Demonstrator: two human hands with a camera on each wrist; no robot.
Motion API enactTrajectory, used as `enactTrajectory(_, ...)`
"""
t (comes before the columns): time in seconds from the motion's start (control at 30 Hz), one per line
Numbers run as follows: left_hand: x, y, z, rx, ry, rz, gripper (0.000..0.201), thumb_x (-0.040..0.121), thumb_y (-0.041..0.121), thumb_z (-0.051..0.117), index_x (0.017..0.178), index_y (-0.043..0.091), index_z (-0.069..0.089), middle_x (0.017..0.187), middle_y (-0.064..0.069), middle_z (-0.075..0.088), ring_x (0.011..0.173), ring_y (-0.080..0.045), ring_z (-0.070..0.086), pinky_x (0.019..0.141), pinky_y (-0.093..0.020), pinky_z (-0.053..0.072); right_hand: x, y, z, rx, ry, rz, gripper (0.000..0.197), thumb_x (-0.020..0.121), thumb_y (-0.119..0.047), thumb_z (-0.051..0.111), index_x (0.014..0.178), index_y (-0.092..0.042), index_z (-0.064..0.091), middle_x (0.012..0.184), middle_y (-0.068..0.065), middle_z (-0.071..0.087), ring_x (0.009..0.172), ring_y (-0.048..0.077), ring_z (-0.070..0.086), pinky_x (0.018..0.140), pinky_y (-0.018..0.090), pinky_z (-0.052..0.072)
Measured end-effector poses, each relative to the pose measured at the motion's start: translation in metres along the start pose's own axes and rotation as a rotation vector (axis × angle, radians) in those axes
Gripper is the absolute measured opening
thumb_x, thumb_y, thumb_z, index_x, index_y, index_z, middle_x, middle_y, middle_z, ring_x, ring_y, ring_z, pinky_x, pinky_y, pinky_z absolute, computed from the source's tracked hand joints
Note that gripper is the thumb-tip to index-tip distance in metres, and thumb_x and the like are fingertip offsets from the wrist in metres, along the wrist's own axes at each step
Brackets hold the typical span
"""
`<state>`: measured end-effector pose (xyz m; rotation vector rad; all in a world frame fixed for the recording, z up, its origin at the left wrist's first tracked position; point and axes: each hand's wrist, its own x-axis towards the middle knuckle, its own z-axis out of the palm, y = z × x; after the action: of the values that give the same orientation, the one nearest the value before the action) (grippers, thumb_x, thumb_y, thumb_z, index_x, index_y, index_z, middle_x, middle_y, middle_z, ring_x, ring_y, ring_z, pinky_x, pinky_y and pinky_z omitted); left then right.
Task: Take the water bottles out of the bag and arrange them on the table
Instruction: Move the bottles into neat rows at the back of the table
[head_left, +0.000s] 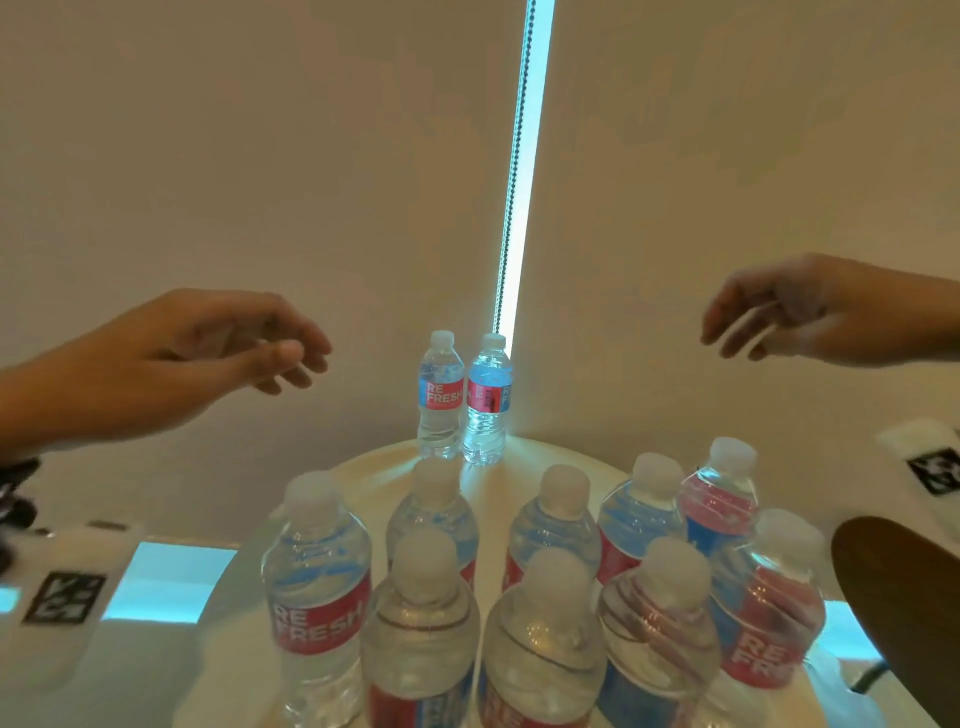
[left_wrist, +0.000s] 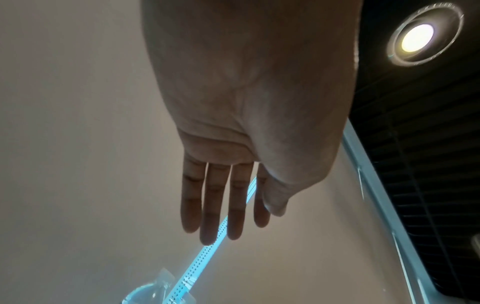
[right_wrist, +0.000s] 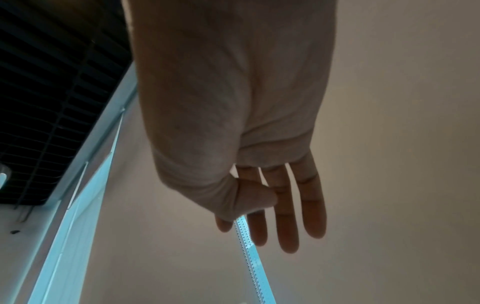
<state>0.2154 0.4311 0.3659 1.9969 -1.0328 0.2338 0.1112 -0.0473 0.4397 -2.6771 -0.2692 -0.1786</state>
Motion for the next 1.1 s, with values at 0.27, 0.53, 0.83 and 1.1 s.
enactTrajectory(0.27, -0.072, 0.009, 0.038, -0.094, -0.048, -0.018, 0.038, 0.081, 0.023, 0.077, 0.114, 0.038, 0.067, 0.116, 0.008, 0.073, 0.100, -0.014, 0.073, 0.083, -0.029, 0.059, -0.080, 0.006, 0.060, 0.009, -0.135, -0.096, 0.067, 0.077, -0.031, 0.082, 0.131, -0.053, 0.049, 0.134, -0.022, 0.058, 0.118, 0.008, 0.063, 0.089, 0.027, 0.058)
enactTrajectory(0.53, -0.068, 0.021, 0.056, -0.158, -0.180, -0.126, 0.039, 0.076, 0.039, 0.078, 0.110, 0.028, 0.064, 0.112, -0.002, 0.072, 0.098, -0.023, 0.073, 0.073, -0.044, 0.062, -0.075, 0.012, 0.094, 0.185, -0.067, -0.036, 0.064, 0.069, -0.039, 0.086, 0.121, -0.052, 0.051, 0.124, -0.021, 0.062, 0.115, 0.010, 0.065, 0.088, 0.036, 0.061)
enactTrajectory(0.83, -0.038, 0.013, 0.030, -0.221, -0.044, -0.218, 0.063, 0.046, 0.052, 0.092, 0.093, 0.018, 0.070, 0.093, -0.012, 0.077, 0.079, -0.024, 0.076, 0.061, -0.033, 0.061, -0.068, 0.018, 0.093, 0.238, 0.002, -0.093, 0.058, 0.074, -0.029, 0.081, 0.124, -0.031, 0.052, 0.107, 0.000, 0.067, 0.097, 0.037, 0.069, 0.072, 0.053, 0.060)
enactTrajectory(1.1, 0.050, 0.020, 0.037, -0.246, -0.007, -0.170, 0.028, 0.075, 0.020, 0.079, 0.099, 0.011, 0.067, 0.105, -0.021, 0.071, 0.084, -0.018, 0.068, 0.068, -0.034, 0.058, -0.013, 0.014, 0.052, 0.103, 0.172, -0.097, 0.050, 0.074, -0.031, 0.081, 0.116, -0.037, 0.053, 0.106, 0.000, 0.061, 0.082, 0.032, 0.073, 0.071, 0.047, 0.062)
